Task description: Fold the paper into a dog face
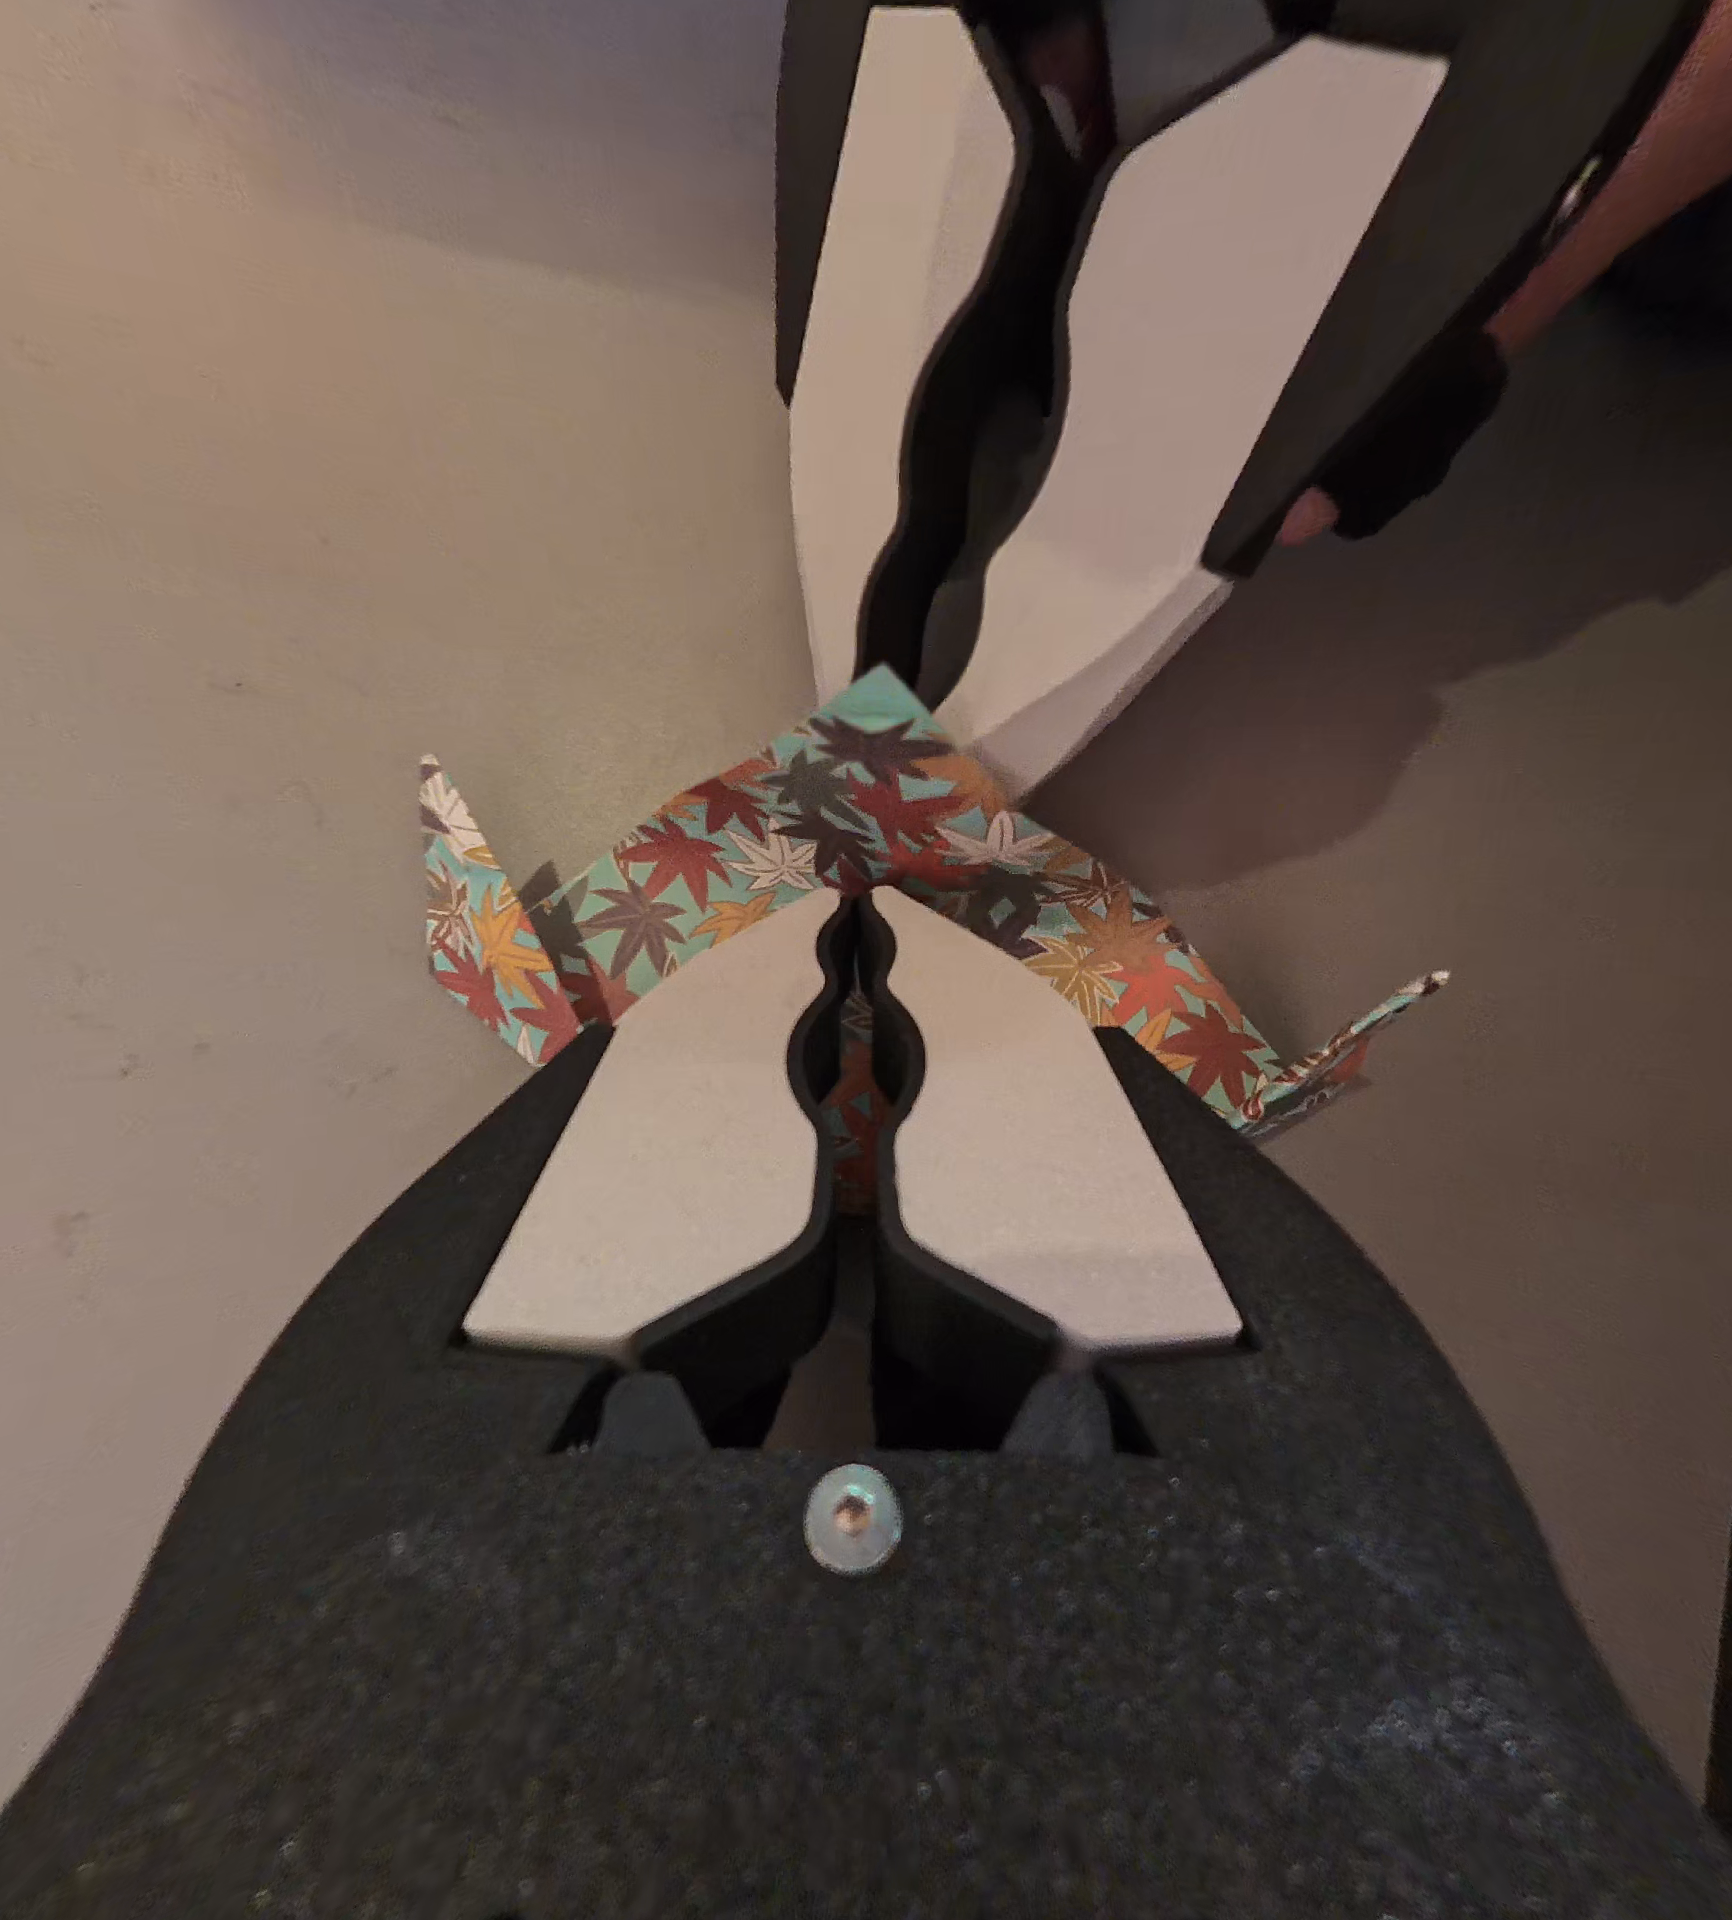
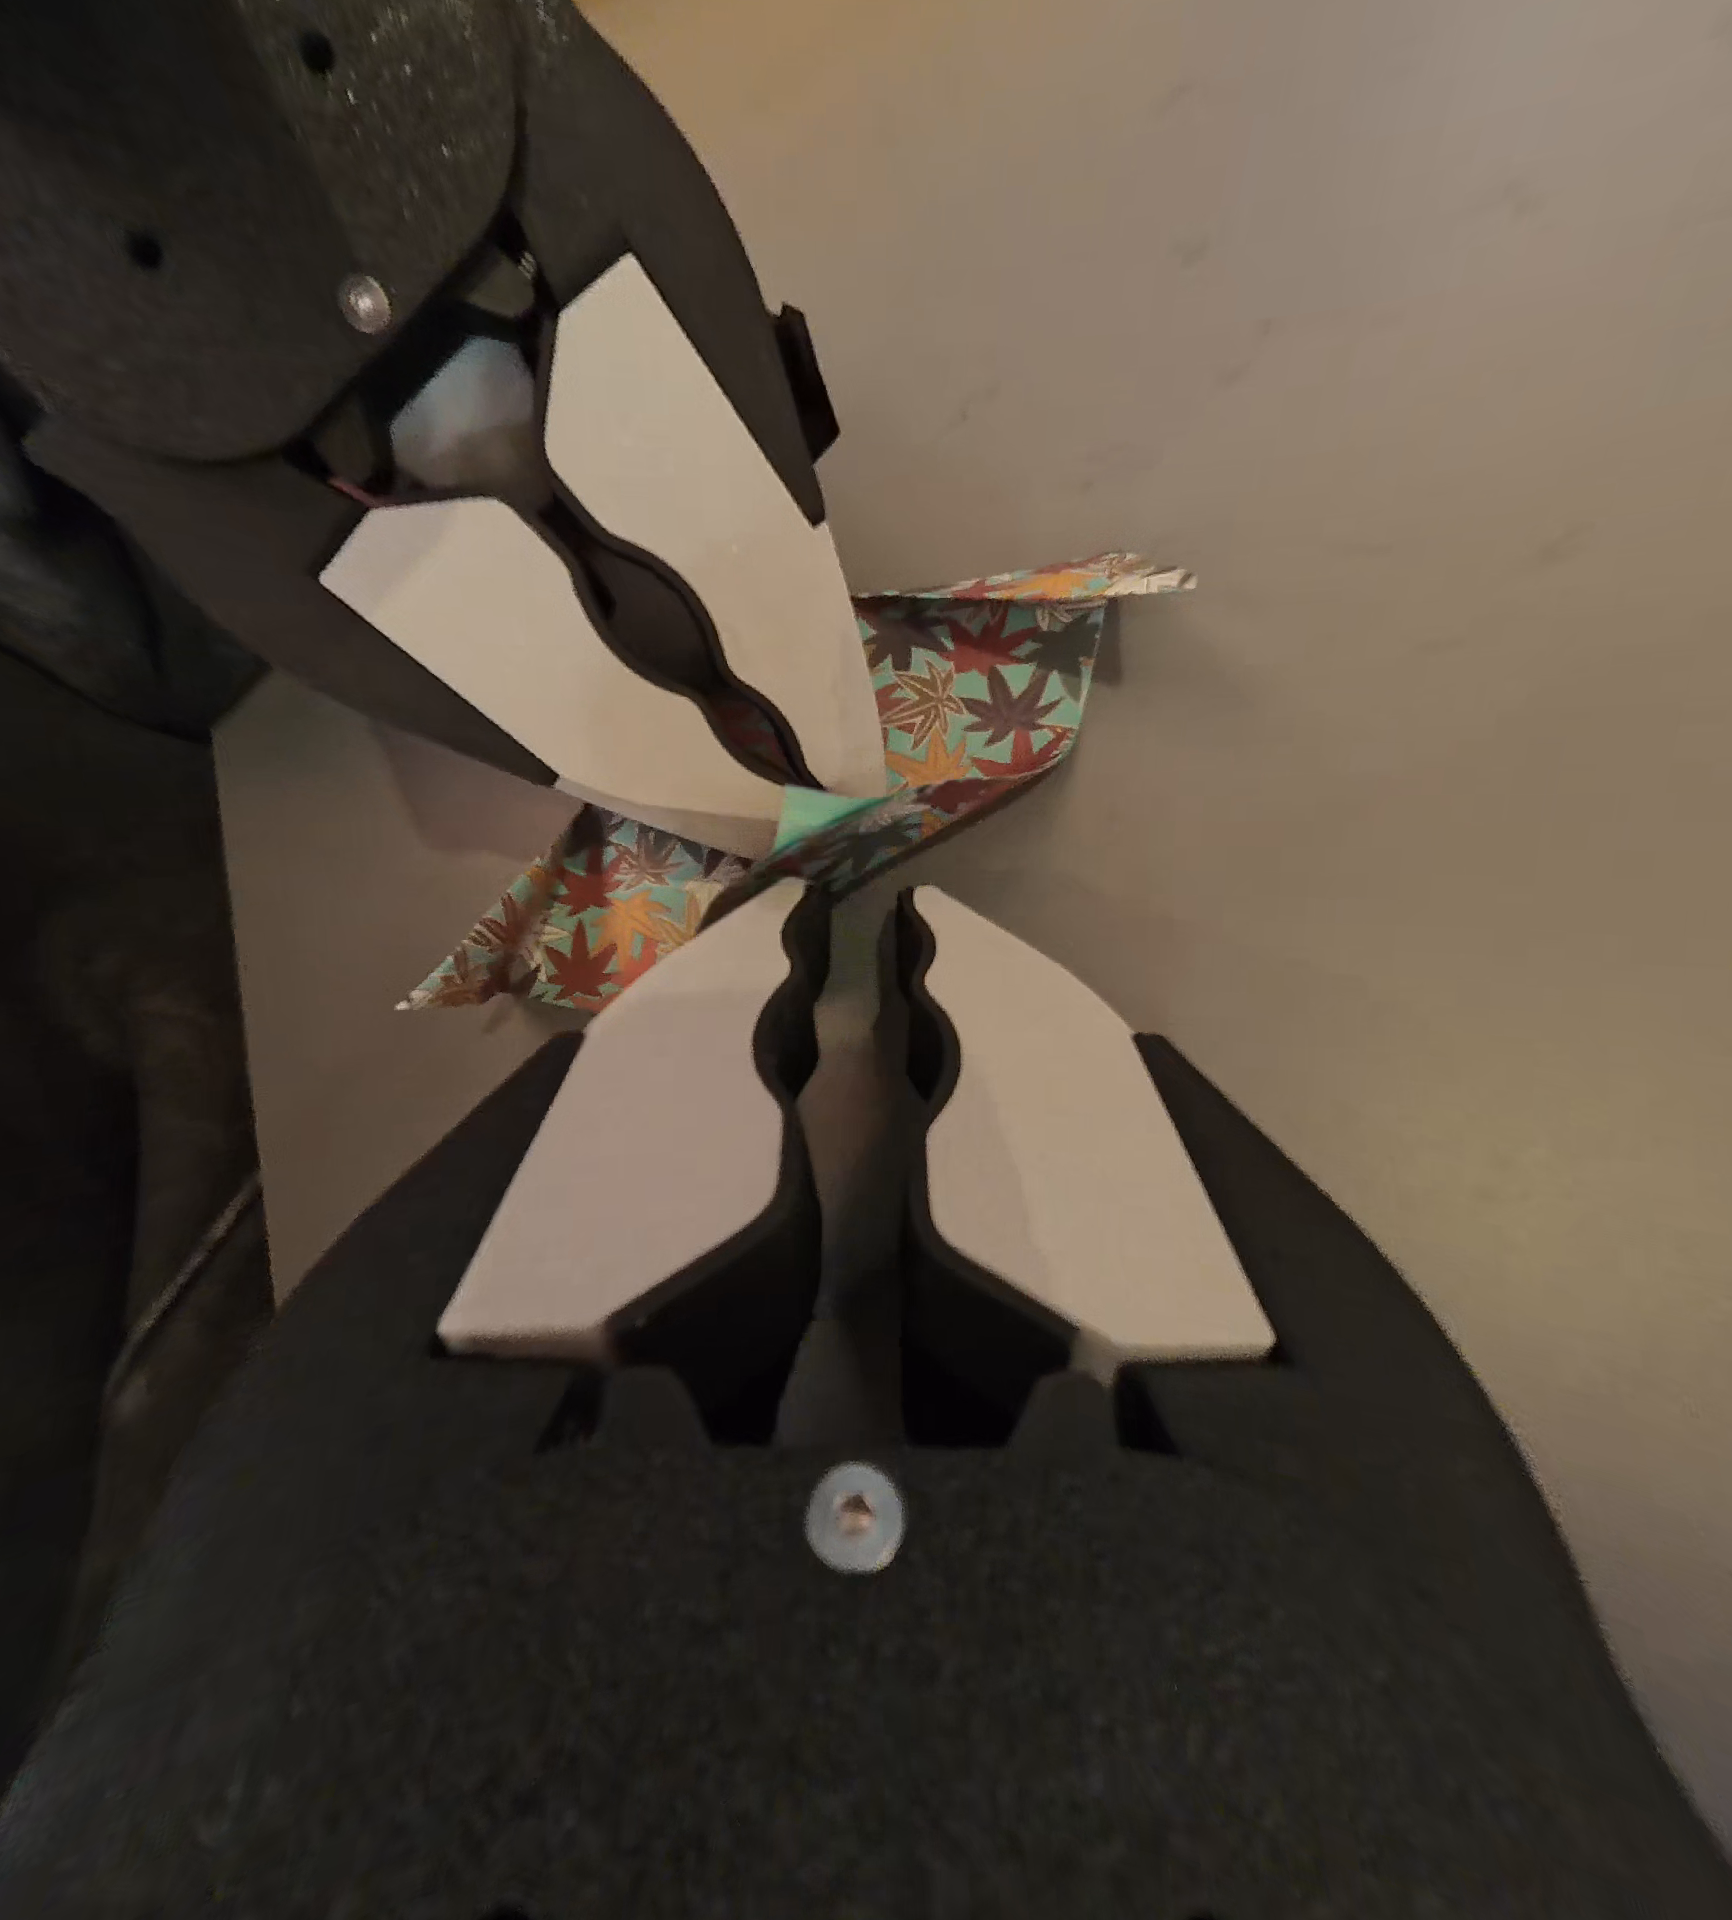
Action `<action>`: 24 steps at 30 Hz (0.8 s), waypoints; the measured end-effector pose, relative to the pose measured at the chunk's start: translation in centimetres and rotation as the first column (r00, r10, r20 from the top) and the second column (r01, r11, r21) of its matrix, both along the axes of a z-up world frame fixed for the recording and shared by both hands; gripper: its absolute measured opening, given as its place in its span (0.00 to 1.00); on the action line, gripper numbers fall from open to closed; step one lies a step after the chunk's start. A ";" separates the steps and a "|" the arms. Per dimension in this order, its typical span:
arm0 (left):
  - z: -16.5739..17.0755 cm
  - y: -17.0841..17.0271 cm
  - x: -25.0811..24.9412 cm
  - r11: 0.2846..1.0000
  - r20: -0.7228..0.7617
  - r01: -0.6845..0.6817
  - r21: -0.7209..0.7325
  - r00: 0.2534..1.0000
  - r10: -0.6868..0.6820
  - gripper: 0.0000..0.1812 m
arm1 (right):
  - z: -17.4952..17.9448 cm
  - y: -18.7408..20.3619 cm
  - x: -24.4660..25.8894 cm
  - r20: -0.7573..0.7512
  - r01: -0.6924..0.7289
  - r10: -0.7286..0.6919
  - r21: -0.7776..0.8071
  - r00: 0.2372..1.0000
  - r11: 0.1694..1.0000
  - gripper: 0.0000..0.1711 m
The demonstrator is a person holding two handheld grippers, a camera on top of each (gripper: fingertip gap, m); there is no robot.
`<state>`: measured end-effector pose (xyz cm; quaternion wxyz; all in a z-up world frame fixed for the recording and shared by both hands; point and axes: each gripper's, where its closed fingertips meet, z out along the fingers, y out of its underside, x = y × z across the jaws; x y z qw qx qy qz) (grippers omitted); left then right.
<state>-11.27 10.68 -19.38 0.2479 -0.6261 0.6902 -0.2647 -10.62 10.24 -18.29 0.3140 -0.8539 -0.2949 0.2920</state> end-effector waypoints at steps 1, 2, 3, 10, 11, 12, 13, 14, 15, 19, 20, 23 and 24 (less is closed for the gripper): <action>0.0 0.0 0.0 1.000 0.000 0.000 -0.001 1.000 0.000 0.00 | 0.1 0.0 -0.1 -0.013 0.000 0.000 -0.005 1.000 1.000 0.08; 0.0 0.0 0.0 1.000 0.001 0.000 -0.002 1.000 0.000 0.00 | 0.2 -0.1 -0.1 -0.032 -0.003 0.003 -0.013 0.999 1.000 0.09; 0.0 0.0 0.0 1.000 0.001 0.000 -0.003 1.000 0.000 0.00 | 0.3 -0.1 -0.2 -0.052 -0.004 0.002 -0.021 0.999 1.000 0.09; 0.0 0.0 0.0 1.000 0.001 0.000 -0.005 1.000 0.000 0.00 | 1.7 -0.4 -0.2 -0.201 0.009 -0.020 -0.054 0.979 0.998 0.10; 0.0 0.0 0.0 1.000 0.002 0.000 -0.005 1.000 0.000 0.00 | 1.9 -0.5 -0.1 -0.221 0.015 -0.028 -0.058 0.975 0.998 0.11; 0.0 0.0 0.0 1.000 0.002 0.000 -0.004 1.000 0.000 0.00 | 2.0 -0.5 0.1 -0.238 0.021 -0.036 -0.063 0.971 0.998 0.11; 0.0 0.0 0.0 1.000 0.001 0.000 -0.003 1.000 0.000 0.00 | 2.1 -0.6 0.1 -0.253 0.022 -0.040 -0.073 0.967 0.997 0.12; 0.0 0.0 0.0 1.000 0.001 0.000 -0.002 1.000 0.000 0.00 | 2.1 -0.6 0.2 -0.262 0.026 -0.047 -0.084 0.964 0.996 0.12; 0.0 0.0 0.0 1.000 0.001 0.000 -0.001 1.000 0.000 0.00 | 2.1 -0.6 0.3 -0.265 0.032 -0.057 -0.096 0.963 0.995 0.12; 0.0 0.0 0.0 1.000 0.001 0.000 0.000 1.000 0.000 0.00 | 1.7 -0.5 0.8 -0.246 0.065 -0.095 -0.127 0.965 0.990 0.12; 0.0 0.0 0.0 1.000 0.001 0.000 0.001 1.000 0.000 0.00 | 1.6 -0.4 0.9 -0.241 0.076 -0.106 -0.131 0.965 0.989 0.12; 0.0 0.0 0.0 1.000 0.001 0.000 0.001 1.000 0.000 0.00 | 1.3 -0.3 1.2 -0.222 0.099 -0.133 -0.158 0.966 0.982 0.10; 0.0 0.0 0.0 1.000 0.001 0.000 0.002 1.000 0.000 0.00 | 1.2 -0.3 1.3 -0.218 0.101 -0.137 -0.170 0.966 0.980 0.08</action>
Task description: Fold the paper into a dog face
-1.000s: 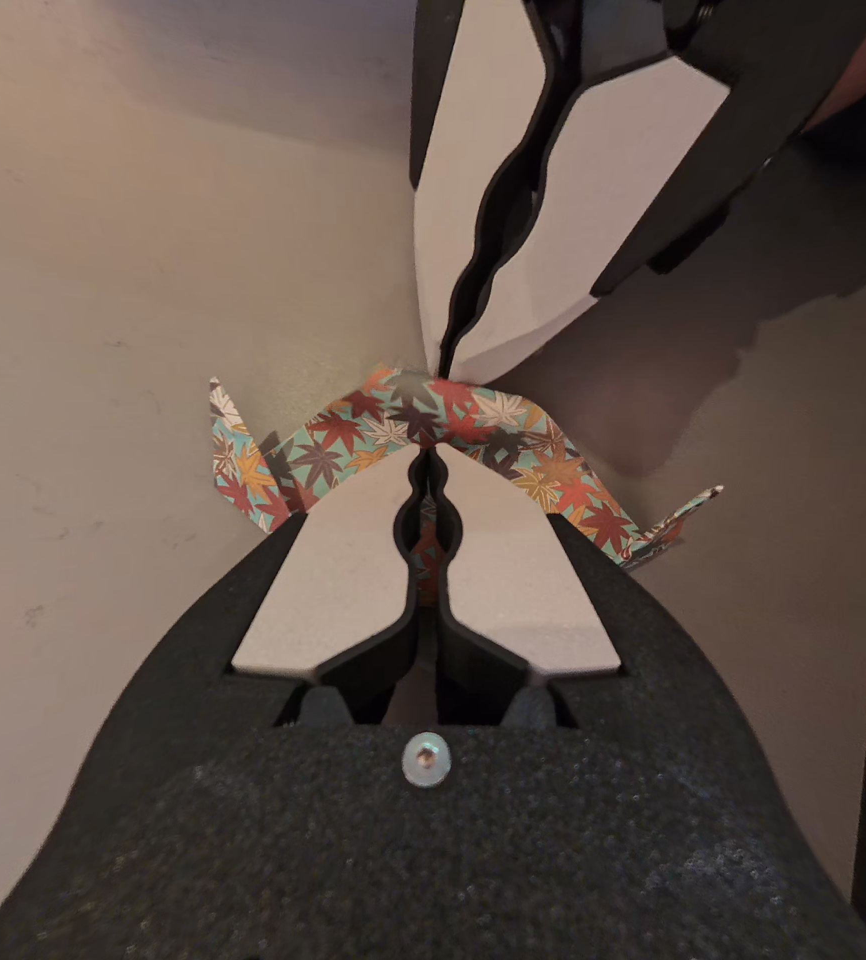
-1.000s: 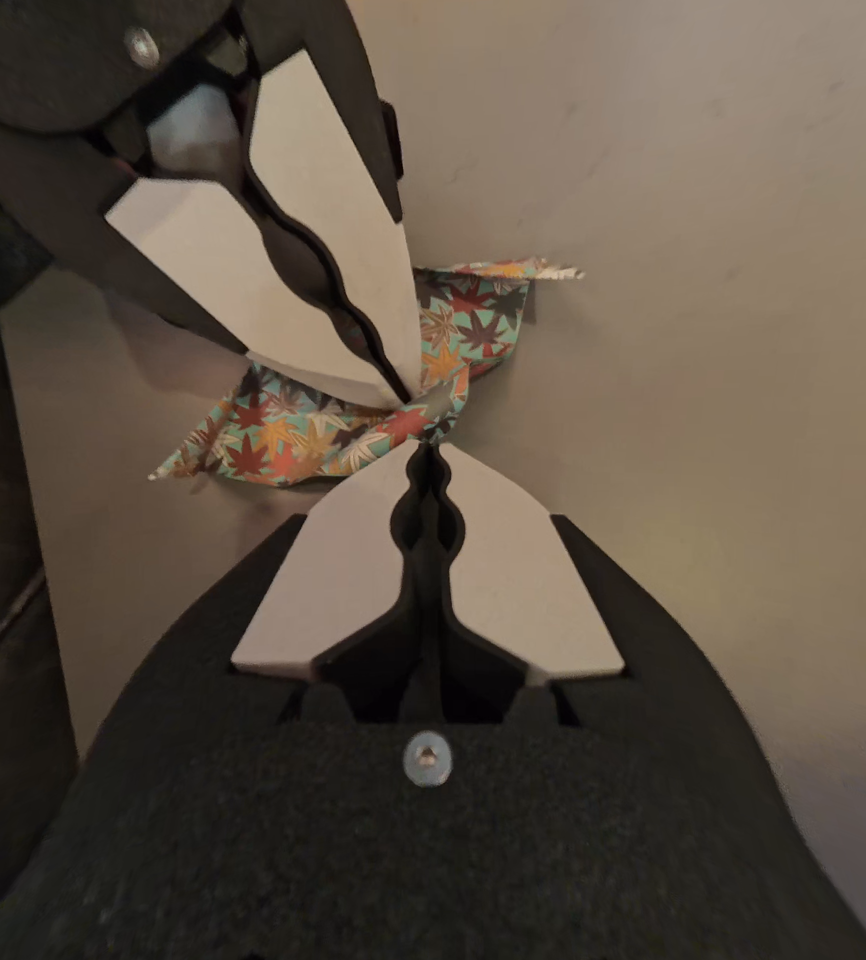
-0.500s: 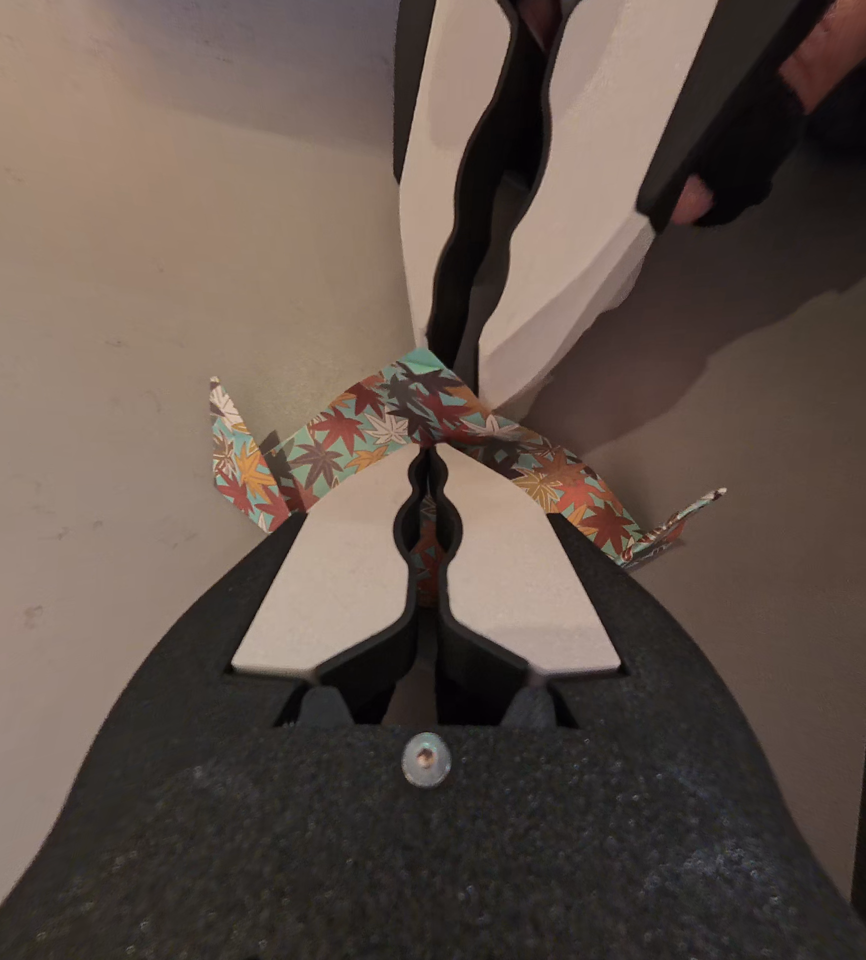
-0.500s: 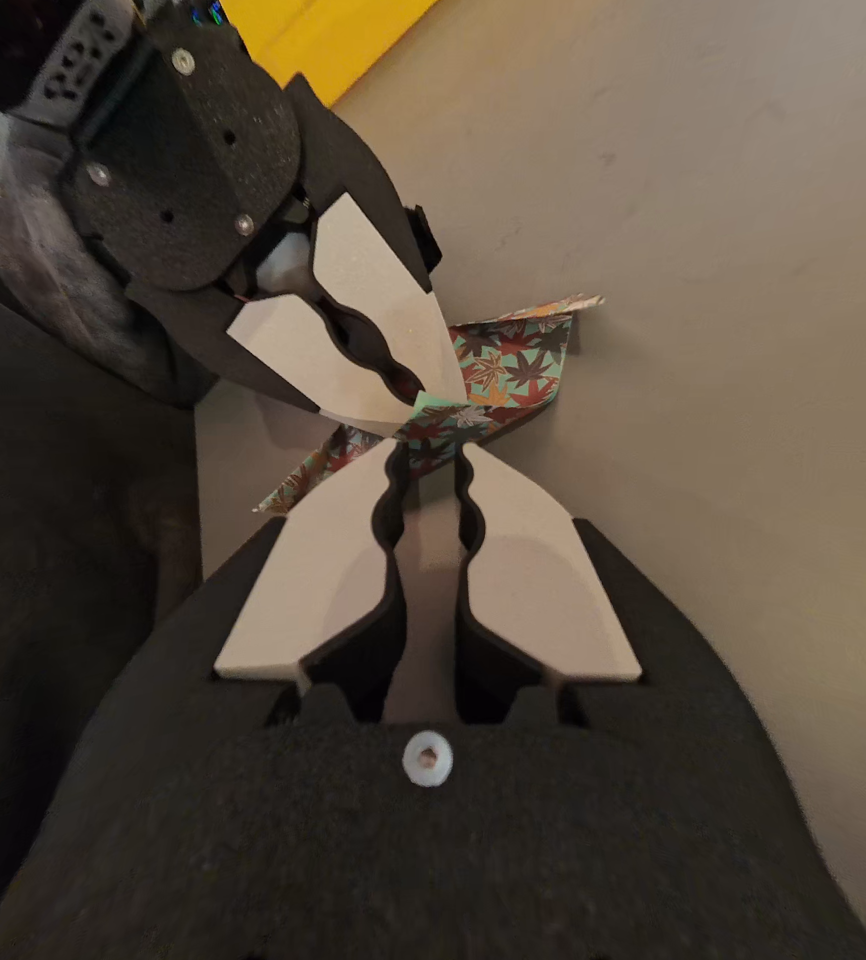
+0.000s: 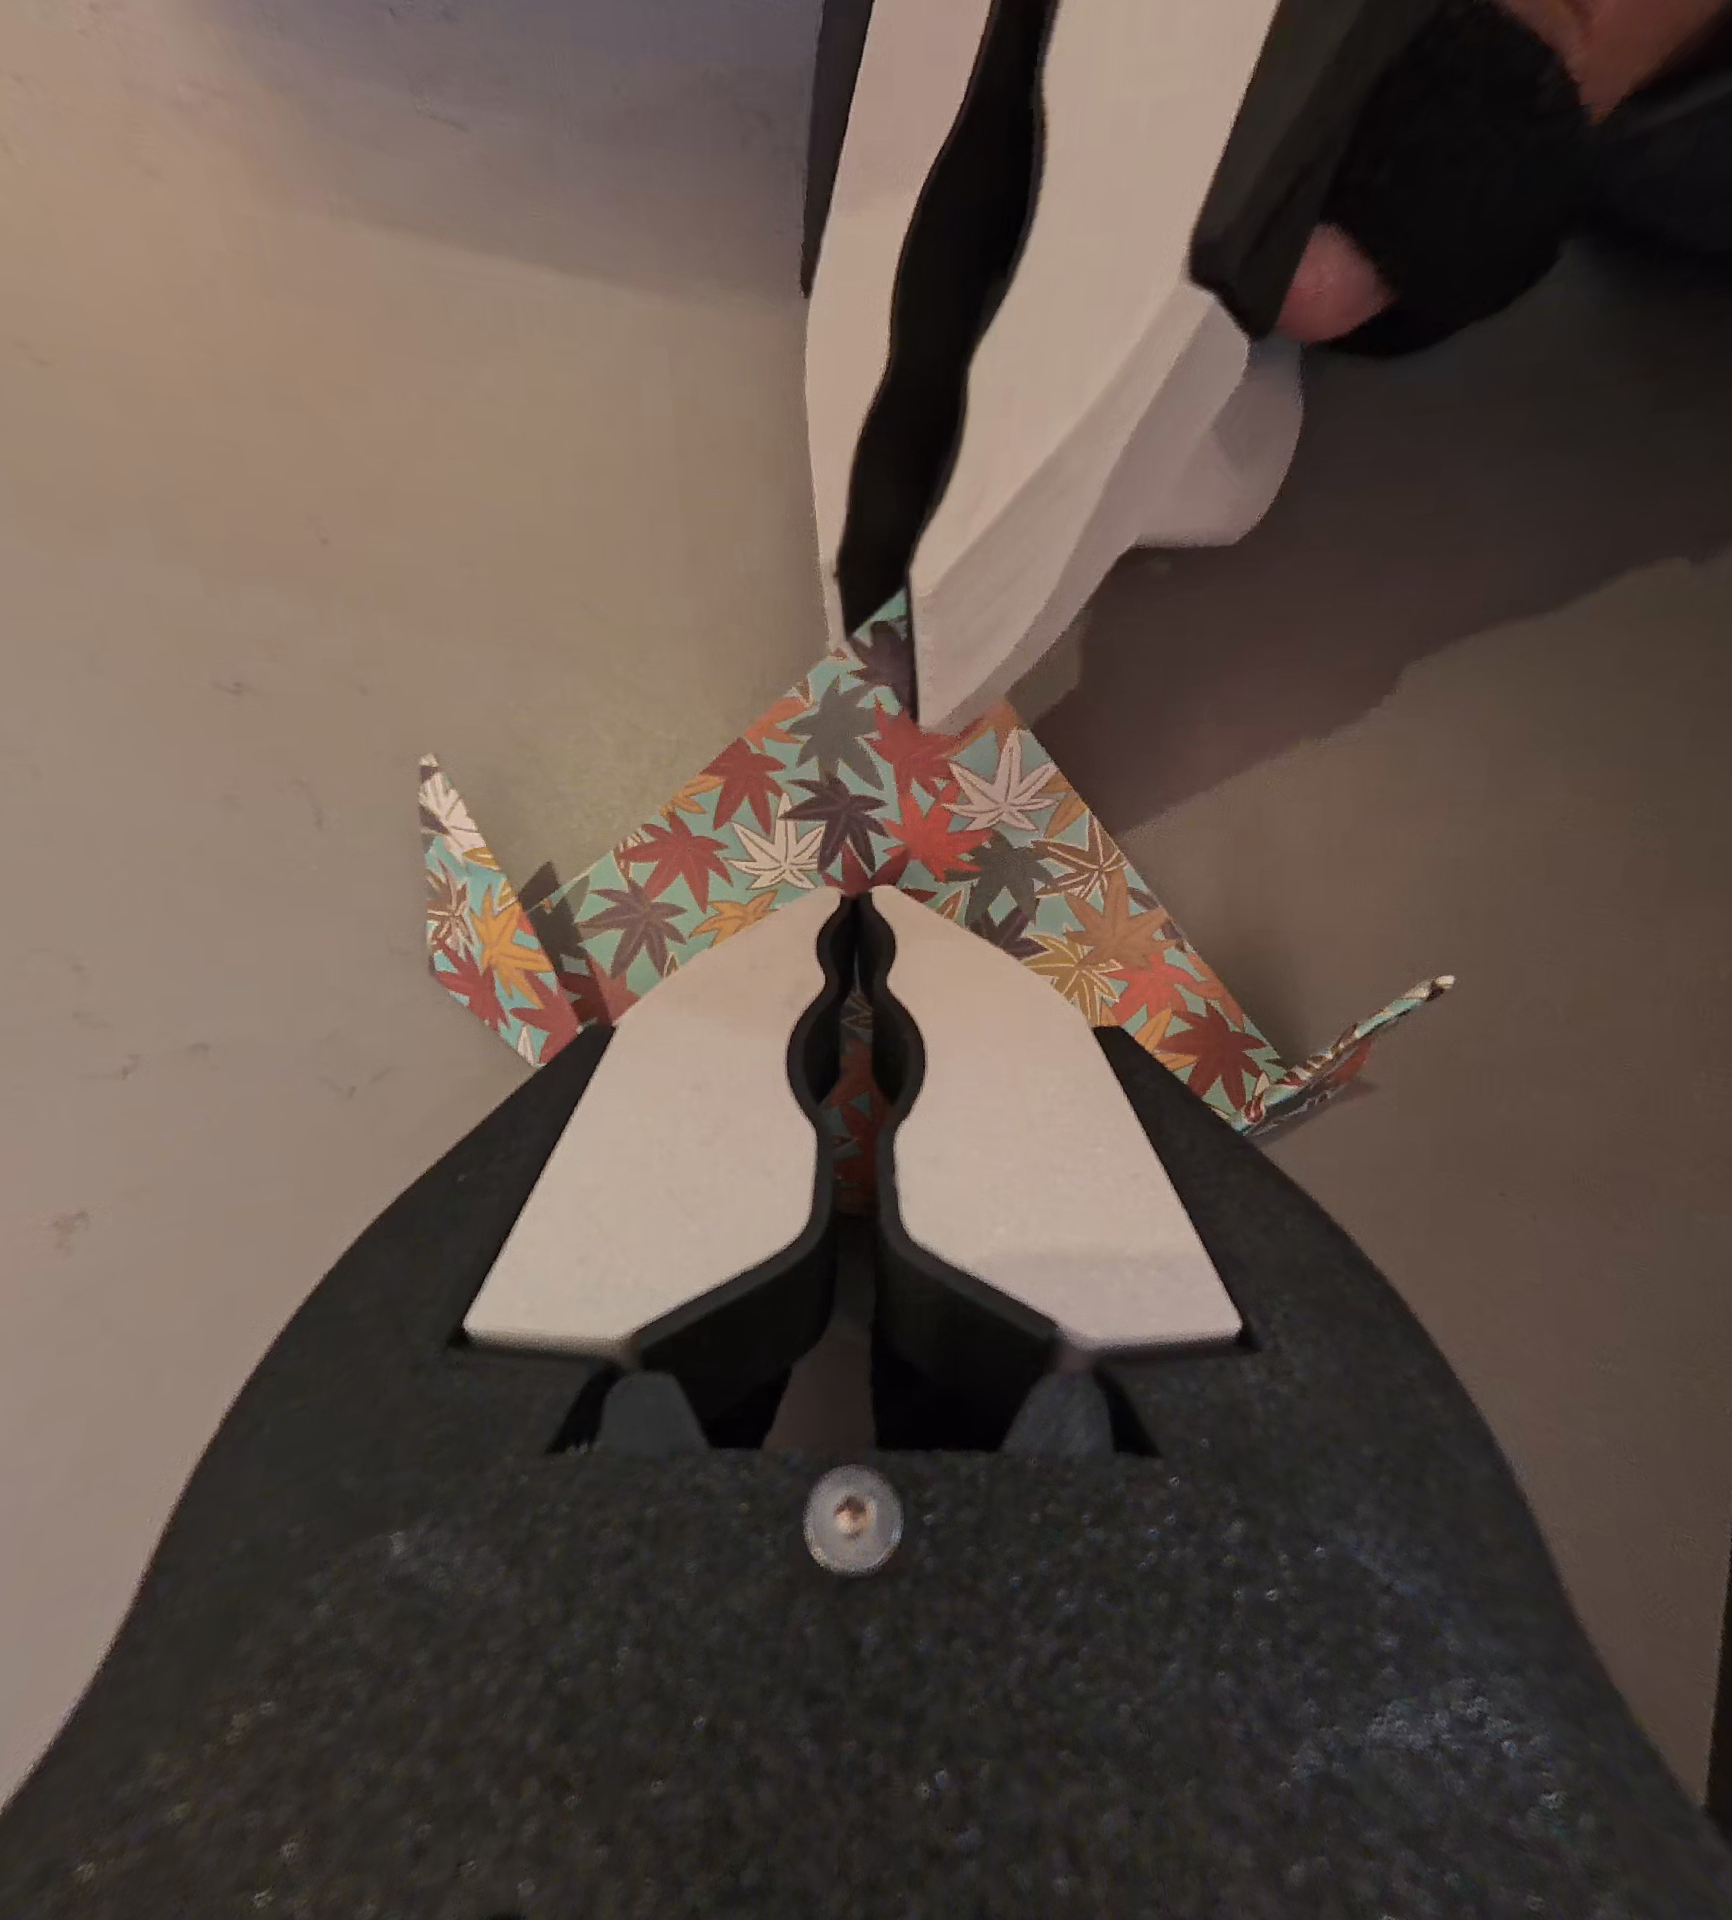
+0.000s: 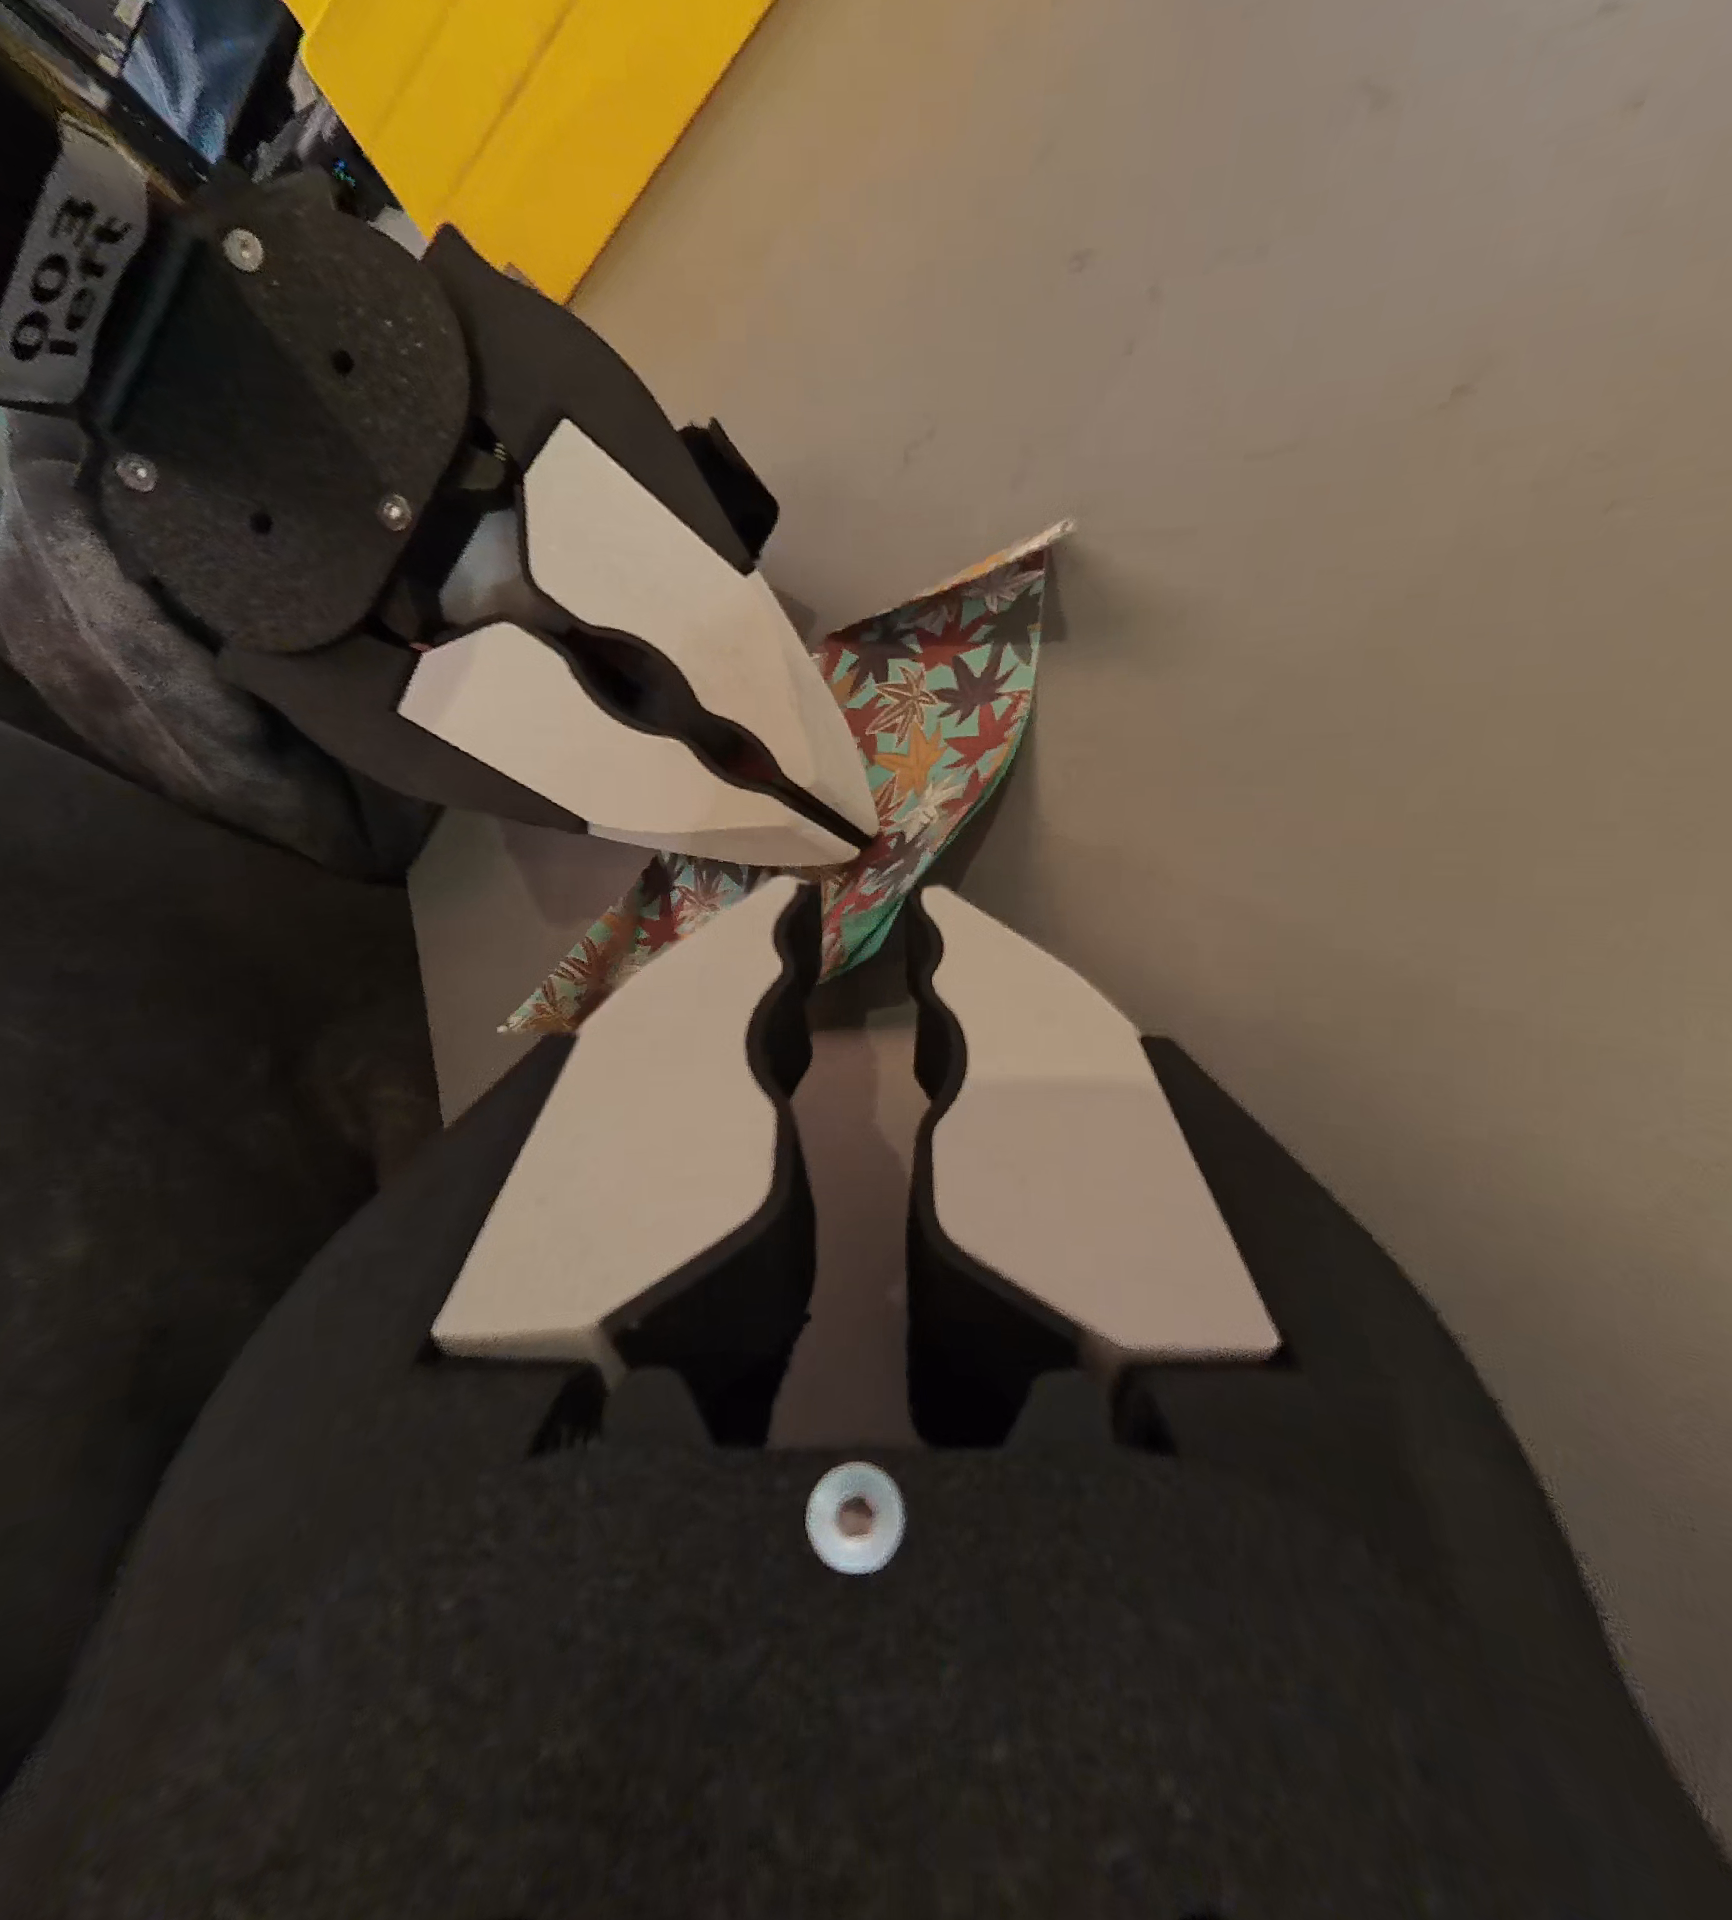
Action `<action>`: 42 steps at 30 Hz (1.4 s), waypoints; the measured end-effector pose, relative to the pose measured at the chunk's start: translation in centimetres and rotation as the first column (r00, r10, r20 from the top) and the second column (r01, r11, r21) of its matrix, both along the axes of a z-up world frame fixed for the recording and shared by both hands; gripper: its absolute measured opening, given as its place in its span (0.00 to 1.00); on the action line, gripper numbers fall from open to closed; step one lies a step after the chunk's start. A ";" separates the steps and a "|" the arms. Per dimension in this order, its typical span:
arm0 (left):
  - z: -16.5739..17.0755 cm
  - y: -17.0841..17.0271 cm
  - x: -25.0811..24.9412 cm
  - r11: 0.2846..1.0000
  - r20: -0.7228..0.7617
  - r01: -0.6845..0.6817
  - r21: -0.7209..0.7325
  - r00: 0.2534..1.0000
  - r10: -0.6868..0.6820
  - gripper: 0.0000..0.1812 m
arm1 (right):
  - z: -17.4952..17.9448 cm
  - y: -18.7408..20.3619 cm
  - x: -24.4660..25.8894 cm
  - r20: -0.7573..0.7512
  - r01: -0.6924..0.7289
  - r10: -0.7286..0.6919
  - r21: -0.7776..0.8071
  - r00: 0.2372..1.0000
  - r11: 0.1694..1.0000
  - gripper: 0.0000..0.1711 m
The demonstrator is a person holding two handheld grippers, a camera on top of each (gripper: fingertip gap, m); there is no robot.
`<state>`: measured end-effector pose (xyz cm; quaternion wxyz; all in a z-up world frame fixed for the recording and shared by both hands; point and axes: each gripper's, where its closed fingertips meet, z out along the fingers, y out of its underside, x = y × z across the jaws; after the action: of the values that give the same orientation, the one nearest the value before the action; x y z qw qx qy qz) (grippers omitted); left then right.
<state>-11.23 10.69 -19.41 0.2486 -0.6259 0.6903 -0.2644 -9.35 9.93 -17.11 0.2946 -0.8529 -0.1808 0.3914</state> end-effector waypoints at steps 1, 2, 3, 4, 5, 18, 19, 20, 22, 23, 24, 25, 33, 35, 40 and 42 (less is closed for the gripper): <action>0.0 0.0 0.0 1.000 0.000 0.000 0.001 1.000 0.000 0.00 | -0.2 0.0 0.2 0.010 0.005 -0.005 -0.013 1.000 1.000 0.08; 0.0 0.0 0.0 1.000 0.000 0.000 0.002 1.000 0.000 0.00 | -0.4 -0.1 0.4 0.026 0.009 -0.009 -0.025 1.000 1.000 0.07; 0.0 0.0 0.0 1.000 0.000 0.000 0.002 1.000 0.000 0.00 | -0.6 -0.2 0.5 0.036 0.011 -0.009 -0.036 0.999 0.999 0.07; 0.0 0.0 0.0 1.000 0.000 0.000 0.001 1.000 0.000 0.00 | -0.7 -0.3 0.6 0.039 0.013 -0.011 -0.042 0.999 0.999 0.07; 0.0 0.0 0.0 1.000 0.000 0.000 0.001 1.000 0.000 0.00 | -0.8 -0.3 0.7 0.042 0.017 -0.015 -0.049 0.999 0.999 0.06; 0.0 0.0 0.0 1.000 0.002 0.001 0.002 1.000 -0.001 0.00 | -1.2 -0.7 1.3 0.023 0.047 -0.044 -0.114 0.999 0.992 0.00; 0.0 0.0 0.0 1.000 0.002 0.001 0.003 1.000 -0.001 0.00 | -1.2 -0.7 1.3 0.022 0.047 -0.044 -0.117 0.999 0.992 0.00; 0.0 0.0 0.0 1.000 0.001 0.001 0.003 1.000 -0.001 0.00 | -1.2 -0.7 1.4 0.024 0.050 -0.047 -0.120 0.999 0.992 0.00; 0.0 0.0 0.0 1.000 0.002 0.001 0.003 1.000 -0.001 0.00 | -1.1 -0.7 1.3 0.014 0.055 -0.054 -0.132 0.998 0.990 0.00; -0.1 0.0 0.0 1.000 0.003 0.001 0.002 1.000 -0.001 0.00 | -1.0 -0.7 1.3 0.005 0.057 -0.057 -0.138 0.998 0.989 0.00; 0.0 0.0 0.0 1.000 0.003 0.002 0.004 1.000 -0.002 0.00 | -0.9 -0.7 1.2 -0.009 0.057 -0.059 -0.142 0.998 0.988 0.00; 0.0 0.0 0.0 1.000 0.004 0.003 0.006 1.000 -0.003 0.00 | -0.6 -0.7 1.0 -0.028 0.054 -0.059 -0.145 0.998 0.988 0.00; -0.1 0.0 0.0 1.000 0.007 0.010 0.011 1.000 -0.010 0.00 | 1.1 -0.3 -1.0 -0.105 0.020 -0.035 -0.142 0.994 0.990 0.00; -0.1 0.0 0.0 1.000 0.008 0.010 0.012 1.000 -0.010 0.00 | 0.9 -0.1 -1.3 -0.081 0.016 -0.027 -0.134 0.996 0.991 0.00; -0.1 0.0 0.0 1.000 0.010 0.010 0.011 1.000 -0.010 0.00 | 0.0 0.0 -2.3 0.018 -0.007 0.009 -0.118 1.000 0.993 0.00; -0.1 0.0 0.0 1.000 0.010 0.010 0.010 1.000 -0.010 0.00 | -0.4 0.0 -2.4 0.053 -0.009 0.015 -0.114 0.999 0.993 0.00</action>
<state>-11.20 10.70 -19.47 0.2541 -0.6198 0.6934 -0.2655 -11.80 9.95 -17.53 0.2381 -0.8774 -0.1709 0.3798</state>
